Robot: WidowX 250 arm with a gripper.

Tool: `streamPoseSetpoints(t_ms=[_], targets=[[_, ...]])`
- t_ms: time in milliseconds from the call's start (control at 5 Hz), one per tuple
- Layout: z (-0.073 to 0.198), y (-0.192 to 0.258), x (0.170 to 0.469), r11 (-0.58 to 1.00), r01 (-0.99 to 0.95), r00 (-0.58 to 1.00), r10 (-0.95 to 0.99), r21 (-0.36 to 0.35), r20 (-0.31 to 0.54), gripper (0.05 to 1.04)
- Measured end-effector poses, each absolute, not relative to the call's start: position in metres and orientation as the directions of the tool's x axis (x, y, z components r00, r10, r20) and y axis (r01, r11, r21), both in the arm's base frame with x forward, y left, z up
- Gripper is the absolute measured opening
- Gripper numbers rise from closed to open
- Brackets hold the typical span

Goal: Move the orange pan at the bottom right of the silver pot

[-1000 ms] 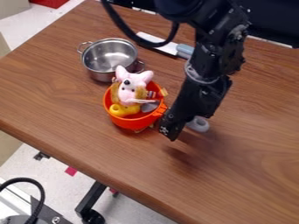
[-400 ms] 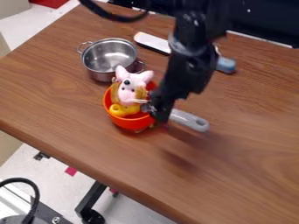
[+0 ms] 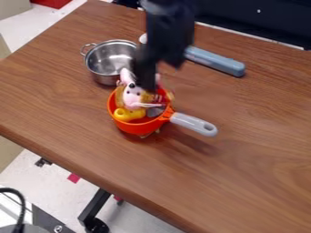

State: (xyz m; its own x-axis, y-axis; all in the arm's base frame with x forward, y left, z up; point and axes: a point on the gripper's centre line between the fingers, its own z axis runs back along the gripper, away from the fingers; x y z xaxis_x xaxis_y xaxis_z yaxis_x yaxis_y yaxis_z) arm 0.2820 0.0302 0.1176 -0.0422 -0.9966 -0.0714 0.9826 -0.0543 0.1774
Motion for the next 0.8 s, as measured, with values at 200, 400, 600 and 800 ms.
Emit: streamPoseSetpoints(t_ms=[200,400,600,800], targets=[[0.137,0.066,0.292,0.002,0.98,0.015,-0.998,0.2,-0.065,0.999],[0.137,0.102,0.296,0.001,0.986,0.012,-0.998,0.165,-0.069,0.999],[0.132,0.142,0.302,0.014,0.993,0.027,-0.994,0.12,-0.102,0.999],[0.122,0.171,0.31,0.037,0.992,0.054,-0.989,0.12,-0.14,0.999]])
